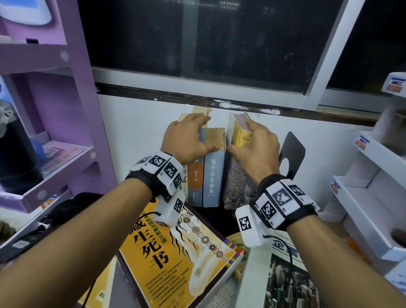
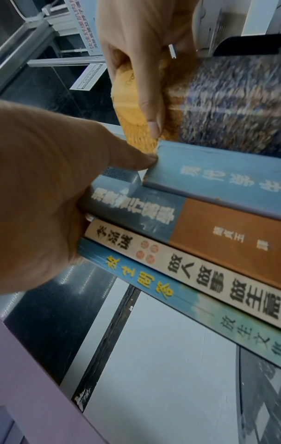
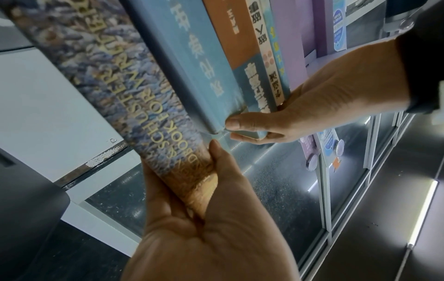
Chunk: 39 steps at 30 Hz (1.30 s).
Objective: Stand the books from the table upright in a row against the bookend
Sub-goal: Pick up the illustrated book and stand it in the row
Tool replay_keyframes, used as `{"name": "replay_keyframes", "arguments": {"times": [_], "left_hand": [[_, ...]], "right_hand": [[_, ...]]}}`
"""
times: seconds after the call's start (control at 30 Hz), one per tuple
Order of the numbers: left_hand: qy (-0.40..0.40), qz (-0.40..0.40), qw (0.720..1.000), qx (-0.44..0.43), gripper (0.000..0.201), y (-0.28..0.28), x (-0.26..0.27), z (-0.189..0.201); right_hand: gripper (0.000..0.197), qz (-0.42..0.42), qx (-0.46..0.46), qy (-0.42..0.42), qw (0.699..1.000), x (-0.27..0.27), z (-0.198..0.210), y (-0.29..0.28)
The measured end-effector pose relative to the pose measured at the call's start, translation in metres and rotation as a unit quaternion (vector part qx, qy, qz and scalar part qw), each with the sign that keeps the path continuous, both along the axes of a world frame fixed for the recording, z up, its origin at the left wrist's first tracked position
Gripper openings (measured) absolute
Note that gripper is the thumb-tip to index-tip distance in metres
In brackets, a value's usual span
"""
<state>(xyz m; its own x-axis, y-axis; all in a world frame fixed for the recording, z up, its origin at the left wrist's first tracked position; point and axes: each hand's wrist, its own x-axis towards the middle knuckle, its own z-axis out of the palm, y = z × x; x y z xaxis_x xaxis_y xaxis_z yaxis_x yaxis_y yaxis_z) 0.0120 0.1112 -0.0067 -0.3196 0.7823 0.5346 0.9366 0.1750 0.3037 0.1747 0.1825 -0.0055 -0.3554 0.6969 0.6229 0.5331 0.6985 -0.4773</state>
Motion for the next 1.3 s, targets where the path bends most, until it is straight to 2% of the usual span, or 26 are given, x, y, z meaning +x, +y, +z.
{"name": "replay_keyframes", "arguments": {"times": [0.13,0.27,0.47,0.63,0.8,0.93,1.03,1.17,1.3], "left_hand": [[0.0,-0.002,1.0,0.003,0.081,-0.001,0.002,0.0],[0.002,-0.003,1.0,0.001,0.08,-0.002,0.002,0.001],[-0.001,-0.002,1.0,0.004,0.08,-0.001,0.001,0.0],[0.004,0.002,1.0,0.0,0.08,-0.001,0.002,0.0],[0.01,0.0,1.0,-0.003,0.081,-0.001,0.001,0.001],[0.012,-0.005,1.0,-0.01,0.082,-0.001,0.002,0.002],[0.012,-0.005,1.0,-0.016,0.083,-0.002,0.002,0.002],[0.015,-0.008,1.0,-0.022,0.084,-0.002,0.001,0.002],[0.014,-0.006,1.0,-0.026,0.084,-0.001,0.001,0.002]], "right_hand": [[0.065,0.012,0.028,0.012,0.999,-0.005,-0.008,-0.002],[0.063,0.016,0.036,0.019,0.999,-0.006,-0.016,0.002],[0.076,0.033,0.006,0.008,0.999,0.0,-0.025,0.007],[0.082,0.043,-0.022,-0.028,0.998,-0.004,-0.029,0.013],[0.1,0.052,-0.047,-0.093,0.993,-0.009,-0.019,0.014],[0.087,0.055,-0.063,-0.14,0.987,-0.01,-0.013,0.017],[0.091,0.057,-0.067,-0.141,0.986,-0.011,-0.012,0.019],[0.083,0.057,-0.066,-0.13,0.988,-0.012,-0.012,0.022],[0.086,0.056,-0.065,-0.128,0.988,-0.011,-0.012,0.023]]}}
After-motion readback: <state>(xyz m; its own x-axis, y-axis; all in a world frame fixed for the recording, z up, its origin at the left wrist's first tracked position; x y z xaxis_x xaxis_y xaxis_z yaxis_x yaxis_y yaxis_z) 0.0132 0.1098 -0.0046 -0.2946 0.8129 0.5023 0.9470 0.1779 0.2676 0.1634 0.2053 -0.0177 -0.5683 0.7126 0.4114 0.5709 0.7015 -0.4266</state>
